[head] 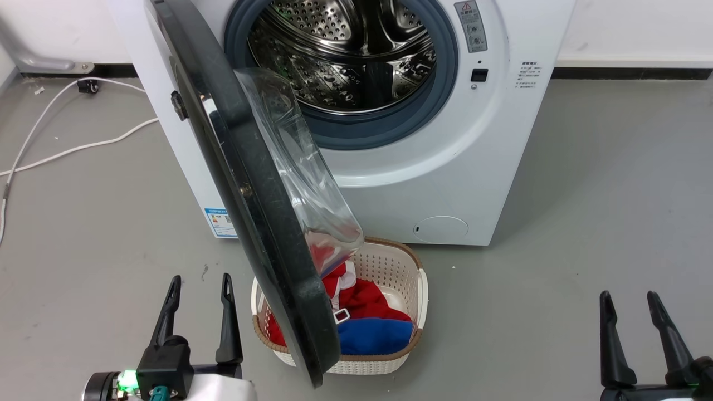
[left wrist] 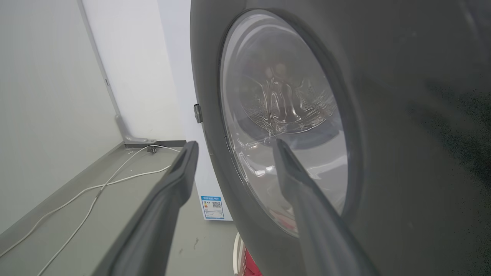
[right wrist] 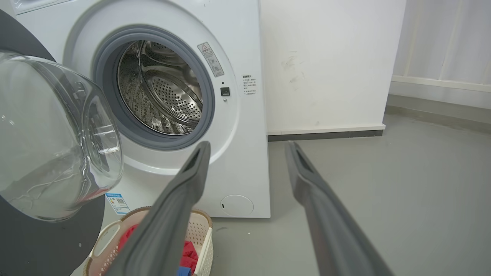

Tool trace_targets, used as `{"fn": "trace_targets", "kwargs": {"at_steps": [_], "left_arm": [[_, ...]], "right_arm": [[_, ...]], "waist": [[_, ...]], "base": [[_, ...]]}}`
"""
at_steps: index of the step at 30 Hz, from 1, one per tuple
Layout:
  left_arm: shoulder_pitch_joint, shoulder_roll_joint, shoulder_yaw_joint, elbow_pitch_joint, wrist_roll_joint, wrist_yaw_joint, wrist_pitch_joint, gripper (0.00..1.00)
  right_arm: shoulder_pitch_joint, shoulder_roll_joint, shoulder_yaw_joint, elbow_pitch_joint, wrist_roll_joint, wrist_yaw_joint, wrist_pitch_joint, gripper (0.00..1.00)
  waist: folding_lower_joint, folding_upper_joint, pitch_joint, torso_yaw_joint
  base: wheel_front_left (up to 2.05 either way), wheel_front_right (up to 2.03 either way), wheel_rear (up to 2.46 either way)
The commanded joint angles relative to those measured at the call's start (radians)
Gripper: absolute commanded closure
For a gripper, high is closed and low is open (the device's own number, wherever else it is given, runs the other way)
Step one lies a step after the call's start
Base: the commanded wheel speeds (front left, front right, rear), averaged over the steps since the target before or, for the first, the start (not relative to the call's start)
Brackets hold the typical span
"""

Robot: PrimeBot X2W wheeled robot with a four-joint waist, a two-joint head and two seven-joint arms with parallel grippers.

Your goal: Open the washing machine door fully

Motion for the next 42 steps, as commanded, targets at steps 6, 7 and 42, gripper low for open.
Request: {"fn": "trace_targets", "kwargs": {"at_steps": [6, 7, 42], "left_arm": [[0.020, -0.001, 0.007, 0.016, -0.008, -0.014, -0.003, 0.00], [0.020, -0.001, 0.008, 0.018, -0.009, -0.014, -0.003, 0.00], [-0.247, 0.071, -0.042, -0.465, 0.087, -0.056, -0.003, 1.00]], "right_arm": [[0.024, 0.004, 0.014, 0.014, 0.009, 0.000, -0.002, 0.00], [0.026, 0.003, 0.015, 0.016, 0.010, 0.000, -0.002, 0.00], [0.016, 0.003, 0.029, 0.033, 0.002, 0.000, -0.002, 0.00]], "waist": [[0.0000, 0.0000, -0.013, -0.001], [0.0000, 0.0000, -0.014, -0.001], [0.0000, 0.0000, -0.051, -0.005]], "base": [[0.00, 0.00, 0.00], [0.00, 0.00, 0.00], [0.00, 0.00, 0.00]]}}
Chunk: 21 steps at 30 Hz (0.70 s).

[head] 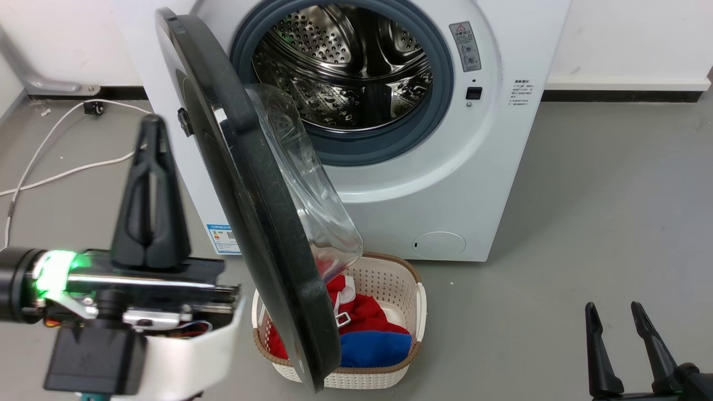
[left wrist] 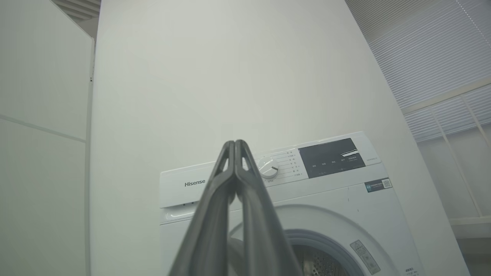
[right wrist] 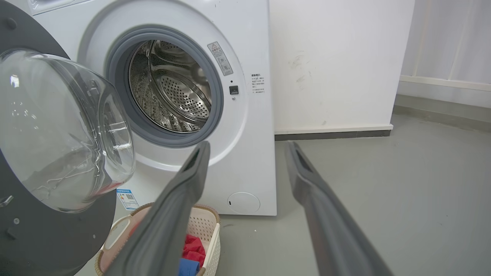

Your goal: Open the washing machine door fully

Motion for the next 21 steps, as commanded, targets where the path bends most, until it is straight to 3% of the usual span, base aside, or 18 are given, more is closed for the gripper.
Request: {"fn": "trace_targets", "kwargs": {"at_steps": [1, 12, 21], "left_arm": [[-0.012, 0.003, -0.025, -0.016, 0.009, -0.009, -0.002, 1.00], [-0.020, -0.015, -0.226, -0.055, 0.034, -0.063, -0.002, 1.00], [0.012, -0.033, -0.371, 0.006, 0.017, -0.102, -0.002, 1.00]], "right_arm": [[0.001, 0.002, -0.001, 0.001, 0.004, 0.000, -0.002, 0.00], [0.005, 0.002, 0.001, 0.004, 0.006, 0.000, -0.002, 0.00], [0.002, 0.002, 0.004, 0.009, 0.014, 0.000, -0.002, 0.00]], "waist": [[0.0000, -0.0001, -0.002, 0.000], [0.0000, -0.0001, -0.007, 0.004], [0.0000, -0.0001, -0.004, 0.011]], "base": [[0.00, 0.00, 0.00], [0.00, 0.00, 0.00], [0.00, 0.00, 0.00]]}}
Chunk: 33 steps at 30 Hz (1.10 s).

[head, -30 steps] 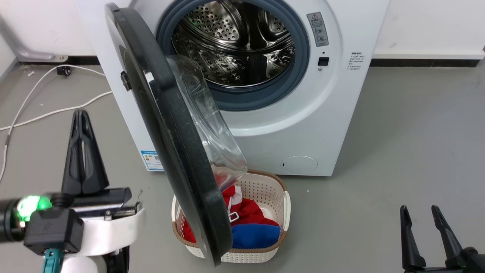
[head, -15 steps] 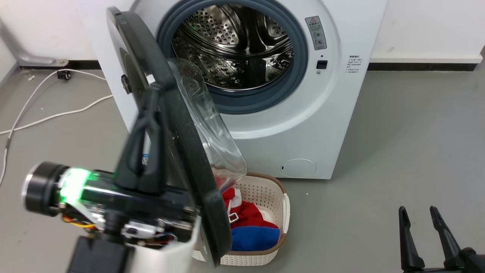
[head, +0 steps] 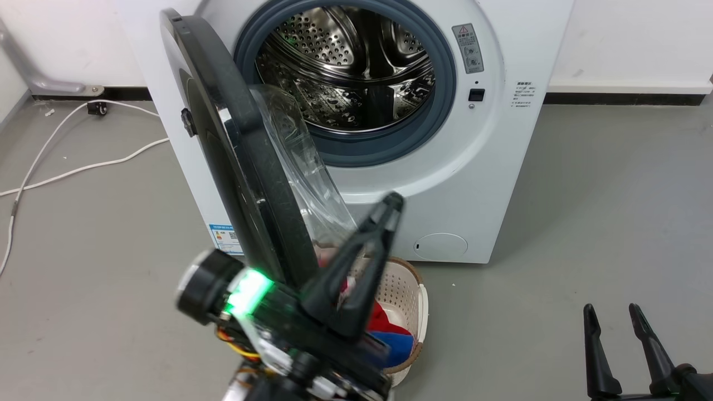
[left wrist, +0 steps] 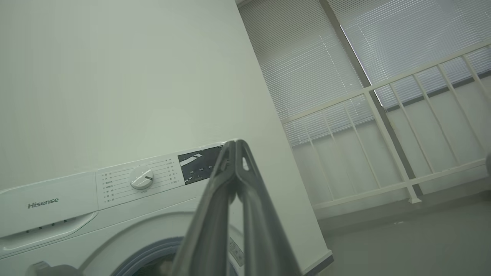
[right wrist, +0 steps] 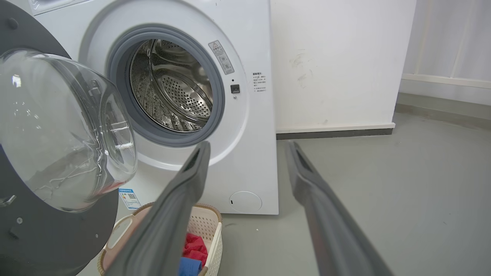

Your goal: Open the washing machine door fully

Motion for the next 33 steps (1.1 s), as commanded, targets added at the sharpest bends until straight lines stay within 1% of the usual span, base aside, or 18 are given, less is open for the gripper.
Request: {"fn": "trace_targets", "kwargs": {"at_steps": [1, 10, 13, 14, 15, 24, 33], "left_arm": [[0.011, -0.001, -0.009, 0.006, -0.005, -0.003, -0.002, 1.00], [0.060, -0.009, -0.135, 0.112, -0.033, -0.030, -0.002, 1.00], [0.080, -0.003, -0.167, 0.155, -0.040, -0.039, -0.002, 1.00], [0.098, 0.005, -0.187, 0.200, -0.049, -0.041, -0.002, 1.00], [0.104, 0.009, -0.190, 0.214, -0.051, -0.042, -0.002, 1.00], [0.153, 0.030, -0.166, 0.324, -0.085, -0.011, -0.002, 1.00], [0.169, 0.032, -0.092, 0.416, -0.122, 0.040, -0.002, 1.00]], "right_arm": [[-0.001, 0.002, 0.002, 0.002, 0.008, 0.000, -0.002, 0.00], [-0.012, 0.002, 0.005, 0.006, 0.008, 0.000, -0.002, 0.00], [-0.016, 0.002, 0.007, 0.008, 0.005, 0.000, -0.002, 0.00], [-0.021, 0.002, 0.009, 0.009, 0.001, 0.000, -0.002, 0.00], [-0.022, 0.002, 0.009, 0.009, 0.000, 0.000, -0.002, 0.00], [-0.028, 0.002, 0.010, 0.016, -0.009, 0.000, -0.002, 0.00], [-0.041, 0.002, 0.017, 0.023, -0.011, 0.000, -0.002, 0.00]], "waist": [[0.0000, -0.0001, 0.001, 0.000], [0.0000, -0.0001, 0.010, 0.004], [0.0000, -0.0001, 0.015, 0.005], [0.0000, -0.0001, 0.018, 0.007], [0.0000, -0.0001, 0.020, 0.007], [0.0000, -0.0001, 0.032, 0.013], [0.0000, -0.0001, 0.045, 0.016]], "base": [[0.00, 0.00, 0.00], [0.00, 0.00, 0.00], [0.00, 0.00, 0.00], [0.00, 0.00, 0.00], [0.00, 0.00, 0.00], [0.00, 0.00, 0.00], [0.00, 0.00, 0.00]]}}
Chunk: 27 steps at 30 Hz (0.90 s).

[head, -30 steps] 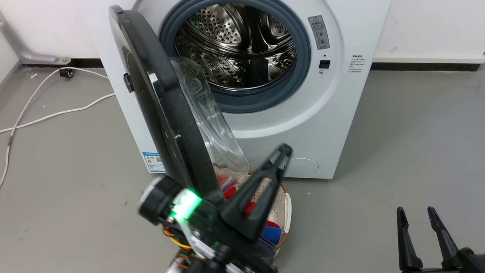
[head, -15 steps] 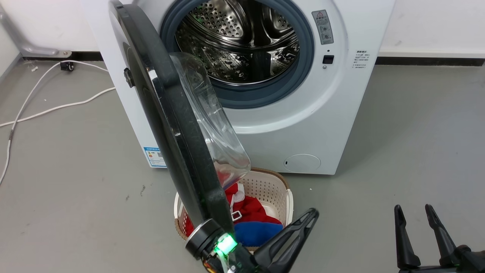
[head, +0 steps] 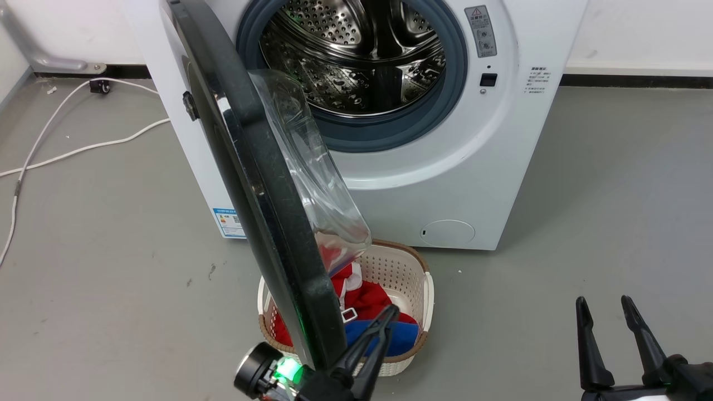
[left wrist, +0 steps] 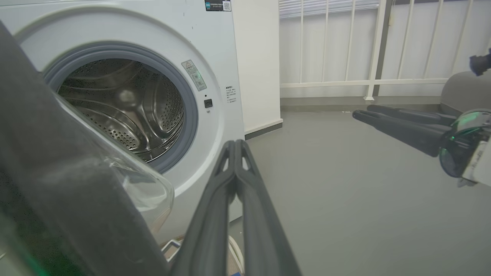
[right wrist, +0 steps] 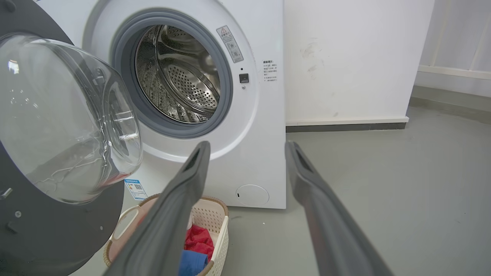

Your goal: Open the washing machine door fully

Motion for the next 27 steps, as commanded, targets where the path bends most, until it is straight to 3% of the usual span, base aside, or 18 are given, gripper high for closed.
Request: {"fn": "trace_targets", "kwargs": {"at_steps": [1, 27], "left_arm": [[0.010, 0.000, 0.010, 0.007, -0.008, 0.007, -0.003, 1.00], [0.129, 0.080, 0.274, 0.026, -0.062, 0.128, 0.000, 1.00]], "right_arm": [[-0.012, 0.002, 0.001, 0.003, -0.003, 0.000, -0.002, 0.00], [-0.002, 0.002, 0.000, 0.005, 0.010, 0.000, -0.002, 0.00]], "waist": [[-0.0001, 0.0000, 0.001, 0.000], [-0.0001, 0.0000, 0.017, 0.084]], "base": [[0.00, 0.00, 0.00], [0.00, 0.00, 0.00]]}}
